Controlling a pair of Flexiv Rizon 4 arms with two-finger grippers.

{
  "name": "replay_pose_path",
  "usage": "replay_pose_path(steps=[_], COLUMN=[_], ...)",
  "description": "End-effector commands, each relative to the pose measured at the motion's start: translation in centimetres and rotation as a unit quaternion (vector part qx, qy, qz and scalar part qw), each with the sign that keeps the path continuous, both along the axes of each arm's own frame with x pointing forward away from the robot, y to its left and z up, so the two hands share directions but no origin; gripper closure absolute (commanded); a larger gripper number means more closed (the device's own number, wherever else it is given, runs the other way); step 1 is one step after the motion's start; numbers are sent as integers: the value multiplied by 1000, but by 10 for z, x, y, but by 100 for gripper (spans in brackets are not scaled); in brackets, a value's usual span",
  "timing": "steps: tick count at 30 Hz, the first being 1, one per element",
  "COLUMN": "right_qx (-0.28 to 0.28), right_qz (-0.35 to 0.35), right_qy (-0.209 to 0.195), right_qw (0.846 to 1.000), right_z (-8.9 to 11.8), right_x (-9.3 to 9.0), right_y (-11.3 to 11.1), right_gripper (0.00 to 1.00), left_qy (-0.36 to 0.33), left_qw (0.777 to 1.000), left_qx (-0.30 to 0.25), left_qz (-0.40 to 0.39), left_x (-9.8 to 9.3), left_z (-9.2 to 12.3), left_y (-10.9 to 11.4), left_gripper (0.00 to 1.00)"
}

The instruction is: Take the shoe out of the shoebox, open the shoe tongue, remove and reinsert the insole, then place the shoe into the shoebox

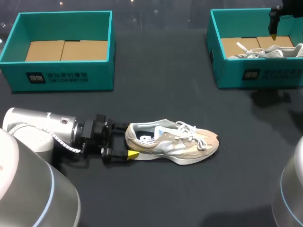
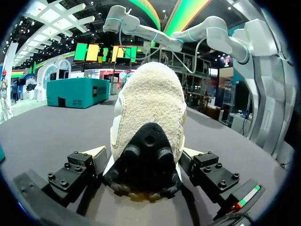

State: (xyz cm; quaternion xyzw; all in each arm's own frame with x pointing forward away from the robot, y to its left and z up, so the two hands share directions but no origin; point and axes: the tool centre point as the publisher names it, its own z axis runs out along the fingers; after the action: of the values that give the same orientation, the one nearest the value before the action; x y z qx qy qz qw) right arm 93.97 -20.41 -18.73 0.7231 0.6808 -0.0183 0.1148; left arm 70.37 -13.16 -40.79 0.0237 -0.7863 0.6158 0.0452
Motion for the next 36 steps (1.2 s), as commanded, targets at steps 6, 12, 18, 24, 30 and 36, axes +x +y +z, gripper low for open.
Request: replay_pose_path(steps=[6, 12, 18, 24, 30, 36], right_qx=[0, 0, 0, 0, 0, 0], right_qz=[0, 0, 0, 0, 0, 0], right_qy=[0, 0, 0, 0, 0, 0], right_qw=[1000, 1000, 1000, 1000, 1000, 1000], right_z=[0, 0, 0, 0, 0, 0], right_x=[0, 0, 0, 0, 0, 0], right_y=[0, 0, 0, 0, 0, 0], right_gripper=[0, 0, 0, 0, 0, 0], left_qy=[4, 8, 7, 3, 1, -1], left_qw=[1000, 1000, 1000, 1000, 1000, 1000], left_qx=[-4, -3, -9, -10, -8, -10], left_qz=[-9, -12, -16, -19, -21, -22], left_x=[1, 2, 1, 1, 1, 0], left_z=[-1, -6, -4, -4, -7, -7], left_y=[-11, -16, -20, -23, -24, -23], left_gripper=[0, 0, 0, 0, 100, 100])
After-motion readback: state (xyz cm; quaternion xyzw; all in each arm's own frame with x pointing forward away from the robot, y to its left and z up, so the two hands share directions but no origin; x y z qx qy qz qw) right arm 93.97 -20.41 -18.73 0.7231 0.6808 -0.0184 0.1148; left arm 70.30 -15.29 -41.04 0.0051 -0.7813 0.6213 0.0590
